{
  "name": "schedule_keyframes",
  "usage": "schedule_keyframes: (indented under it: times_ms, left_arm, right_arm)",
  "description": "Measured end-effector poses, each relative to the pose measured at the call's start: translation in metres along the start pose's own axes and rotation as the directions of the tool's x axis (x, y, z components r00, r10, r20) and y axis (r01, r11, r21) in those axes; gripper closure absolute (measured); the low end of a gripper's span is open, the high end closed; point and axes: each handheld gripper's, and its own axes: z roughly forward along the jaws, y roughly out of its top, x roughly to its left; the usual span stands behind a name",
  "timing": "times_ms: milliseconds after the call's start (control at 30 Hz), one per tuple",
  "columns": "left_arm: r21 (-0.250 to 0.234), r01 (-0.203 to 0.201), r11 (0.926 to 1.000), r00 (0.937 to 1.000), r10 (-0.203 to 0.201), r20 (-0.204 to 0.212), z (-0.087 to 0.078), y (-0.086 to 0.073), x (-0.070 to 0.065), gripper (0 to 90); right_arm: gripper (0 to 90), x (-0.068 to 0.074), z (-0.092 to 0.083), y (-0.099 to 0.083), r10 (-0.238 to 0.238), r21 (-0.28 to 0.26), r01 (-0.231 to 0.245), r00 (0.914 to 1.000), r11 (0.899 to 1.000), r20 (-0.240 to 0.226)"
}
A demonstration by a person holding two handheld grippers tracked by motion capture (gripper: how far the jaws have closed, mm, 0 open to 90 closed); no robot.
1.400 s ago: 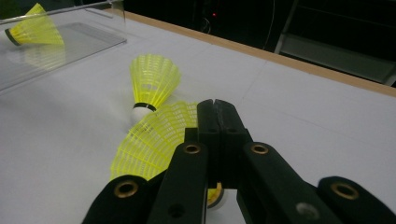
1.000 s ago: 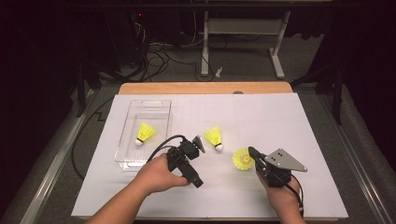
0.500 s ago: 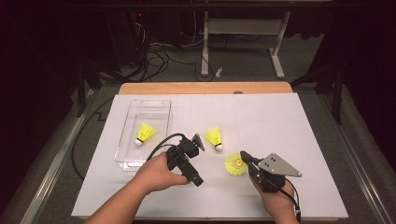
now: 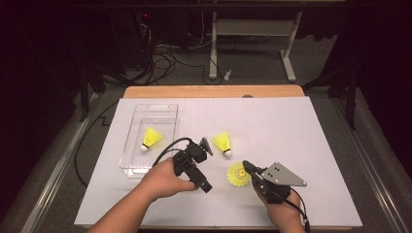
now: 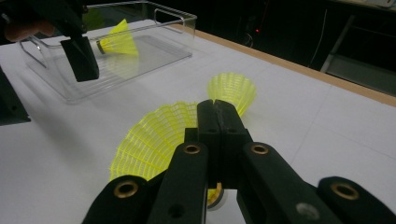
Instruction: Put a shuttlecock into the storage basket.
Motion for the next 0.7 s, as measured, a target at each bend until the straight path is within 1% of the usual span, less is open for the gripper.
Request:
schedule_keyframes:
  times_ms: [167, 233, 400, 533, 700]
  left_arm:
    - [0.006, -0.005, 1.0000, 1.0000, 0.005, -0.003, -0.001, 0.002, -0.002, 4.6]
    - [0.003, 0.000, 1.0000, 1.0000, 0.000, -0.004, -0.001, 0.003, -0.003, 4.6]
    - [0.008, -0.015, 0.9999, 0.9999, 0.015, -0.008, -0.005, 0.006, -0.006, 4.7]
    - [0.005, -0.020, 0.9998, 0.9998, 0.020, -0.009, -0.007, 0.010, -0.009, 5.0]
    - [0.004, -0.025, 0.9997, 0.9997, 0.025, -0.007, -0.007, 0.014, -0.011, 6.1]
  right_arm:
    - [90.0, 0.007, 0.002, 0.003, -0.013, -0.006, 0.013, 0.9997, 1.000, -0.020]
    - [90.0, 0.009, 0.002, 0.003, -0.015, -0.006, 0.015, 0.9995, 1.000, -0.027]
    - [90.0, 0.013, 0.004, 0.004, -0.026, -0.003, 0.026, 0.9988, 1.000, -0.042]
    - [90.0, 0.016, 0.005, 0.004, -0.027, -0.005, 0.027, 0.9983, 1.000, -0.051]
    - [90.0, 0.021, 0.007, 0.005, -0.043, -0.008, 0.042, 0.9968, 0.999, -0.068]
